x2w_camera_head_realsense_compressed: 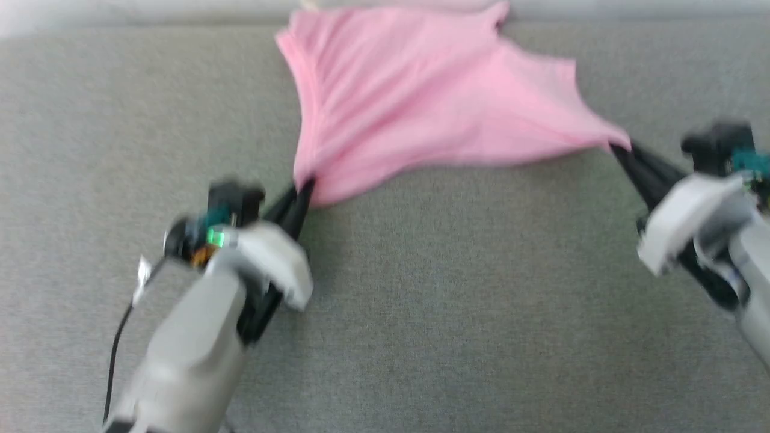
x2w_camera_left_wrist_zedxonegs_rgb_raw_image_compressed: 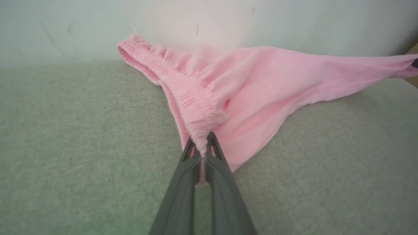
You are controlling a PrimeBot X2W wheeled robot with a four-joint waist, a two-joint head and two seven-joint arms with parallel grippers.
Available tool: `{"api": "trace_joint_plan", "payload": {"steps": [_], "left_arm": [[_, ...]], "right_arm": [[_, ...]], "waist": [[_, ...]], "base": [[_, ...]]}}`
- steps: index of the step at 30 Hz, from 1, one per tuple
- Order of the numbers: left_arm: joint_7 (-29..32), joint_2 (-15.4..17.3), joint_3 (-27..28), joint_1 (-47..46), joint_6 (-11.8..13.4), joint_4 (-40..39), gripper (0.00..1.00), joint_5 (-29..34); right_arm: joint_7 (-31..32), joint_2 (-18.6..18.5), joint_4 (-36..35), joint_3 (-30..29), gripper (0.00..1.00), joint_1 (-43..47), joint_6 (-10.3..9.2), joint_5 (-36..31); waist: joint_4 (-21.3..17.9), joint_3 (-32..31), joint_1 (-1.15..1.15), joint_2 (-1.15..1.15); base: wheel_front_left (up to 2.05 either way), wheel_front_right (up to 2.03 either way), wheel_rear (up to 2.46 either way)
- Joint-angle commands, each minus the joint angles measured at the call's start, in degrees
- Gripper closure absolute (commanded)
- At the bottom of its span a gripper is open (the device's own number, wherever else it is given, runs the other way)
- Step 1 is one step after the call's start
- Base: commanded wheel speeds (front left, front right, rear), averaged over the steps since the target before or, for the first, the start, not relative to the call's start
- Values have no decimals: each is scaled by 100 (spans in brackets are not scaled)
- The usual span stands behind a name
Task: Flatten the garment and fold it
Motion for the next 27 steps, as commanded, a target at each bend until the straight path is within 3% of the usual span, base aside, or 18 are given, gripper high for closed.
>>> {"api": "trace_joint_plan", "payload": {"steps": [1,6,14,27], "left_arm": [[-55,128,-28,337,-27,-124,100,-41],[9,398,-148,1315,45,-675,100,-70],[388,725,-292,2576,450,-2030,100,-141],[1335,926,-978,4254,545,-3643,100,-493]], "right_arm": [[2,-170,-131,87,100,242,-12,158],[174,-627,-563,361,100,982,-12,567],[827,-1307,-1233,376,100,2093,-12,1094],[2200,-2148,-2127,-700,100,4031,-12,1791]], "waist": [[141,-713,1,0],[221,-1242,1,0],[334,-1830,1,0],[464,-2101,1,0]], "base": [[0,0,0],[0,0,0],[0,0,0],[0,0,0]]}}
